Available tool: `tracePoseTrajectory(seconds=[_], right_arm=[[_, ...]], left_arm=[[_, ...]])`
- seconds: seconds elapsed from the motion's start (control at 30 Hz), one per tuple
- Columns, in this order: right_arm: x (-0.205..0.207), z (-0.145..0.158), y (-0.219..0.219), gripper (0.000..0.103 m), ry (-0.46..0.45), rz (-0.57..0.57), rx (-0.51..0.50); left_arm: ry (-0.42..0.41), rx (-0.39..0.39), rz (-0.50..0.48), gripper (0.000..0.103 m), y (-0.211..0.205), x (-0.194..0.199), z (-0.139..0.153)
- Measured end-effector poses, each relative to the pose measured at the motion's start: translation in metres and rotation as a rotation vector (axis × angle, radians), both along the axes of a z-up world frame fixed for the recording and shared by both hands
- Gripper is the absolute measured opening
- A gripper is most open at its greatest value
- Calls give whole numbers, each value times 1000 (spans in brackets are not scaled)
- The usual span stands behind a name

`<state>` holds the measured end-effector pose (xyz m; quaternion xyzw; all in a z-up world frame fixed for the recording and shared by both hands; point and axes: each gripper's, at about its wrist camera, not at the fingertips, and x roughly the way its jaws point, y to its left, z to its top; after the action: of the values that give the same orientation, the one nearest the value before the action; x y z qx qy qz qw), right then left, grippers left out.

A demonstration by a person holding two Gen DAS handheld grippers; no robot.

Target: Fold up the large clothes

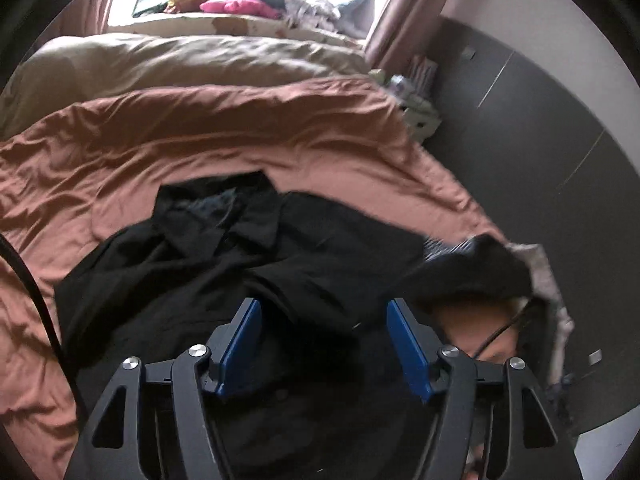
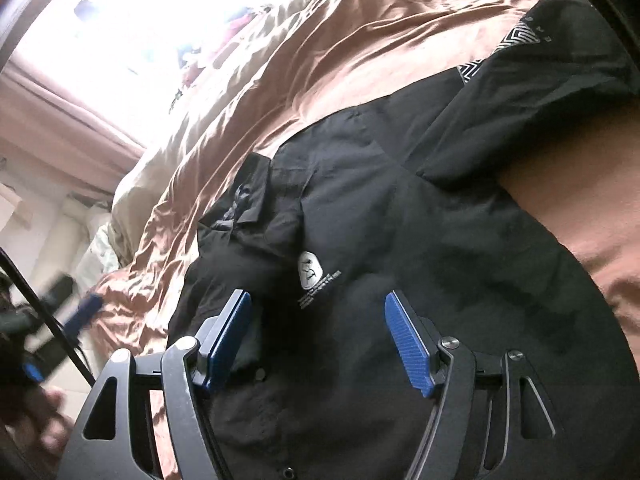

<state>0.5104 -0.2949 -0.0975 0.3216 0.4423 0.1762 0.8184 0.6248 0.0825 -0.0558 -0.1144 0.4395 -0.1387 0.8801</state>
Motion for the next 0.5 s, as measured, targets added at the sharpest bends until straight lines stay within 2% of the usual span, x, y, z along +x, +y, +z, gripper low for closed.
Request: tracePoseTrajectory(seconds=[0.2,0.3,0.43,0.5], right_arm=[[1,-4,11,68,2,57,-13],[2,-4,21,68,-8,94,-28],[7,-10,42,68,2,221,85],[5,-9,51,68,-6,238,32]], left_arm=[[14,74,66,67,36,-19,-11],[19,104,128,67,71,-31,-20],[58,169,233,67,117,-53,-44],[69,200,275,67,133,-64,-54]])
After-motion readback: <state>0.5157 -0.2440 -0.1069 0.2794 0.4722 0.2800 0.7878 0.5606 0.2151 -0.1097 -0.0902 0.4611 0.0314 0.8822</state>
